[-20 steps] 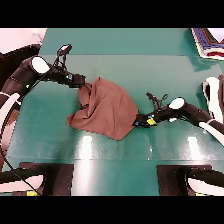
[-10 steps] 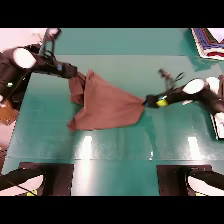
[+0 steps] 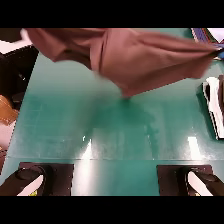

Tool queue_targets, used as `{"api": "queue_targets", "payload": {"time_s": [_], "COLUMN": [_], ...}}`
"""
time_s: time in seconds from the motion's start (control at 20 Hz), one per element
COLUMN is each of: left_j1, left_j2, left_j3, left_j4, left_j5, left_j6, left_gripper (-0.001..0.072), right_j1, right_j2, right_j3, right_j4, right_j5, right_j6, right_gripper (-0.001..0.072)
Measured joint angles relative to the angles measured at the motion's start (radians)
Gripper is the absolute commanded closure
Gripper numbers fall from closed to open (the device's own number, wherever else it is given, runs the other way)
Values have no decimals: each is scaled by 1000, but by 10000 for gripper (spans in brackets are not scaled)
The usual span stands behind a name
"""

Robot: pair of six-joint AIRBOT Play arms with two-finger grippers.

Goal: Fold the shirts.

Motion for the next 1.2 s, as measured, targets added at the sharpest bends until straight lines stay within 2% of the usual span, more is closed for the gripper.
{"api": "queue_targets", "payload": {"time_s": [0.4,0.7,0.95,1.2], "left_j1": [0,0,0,1], "left_j2": [172,175,-29,-377], "left_j3": [132,224,210,71], "left_j4": [-33,-73,111,179], "left_j5": [-3,-35,-183,-227], "left_j6": [-2,-2,-3,-47], "left_gripper": [684,683,683,682], "right_j1": [-161,-204,-111,109], "right_j2": [95,-5,-204,-465], "right_j3": [258,496,541,407], "right_j4": [-2,-4,-23,-192], "right_j5": [37,119,212,230], "right_j6": [-31,-43,-8,35], "right_gripper": [696,697,697,697]}}
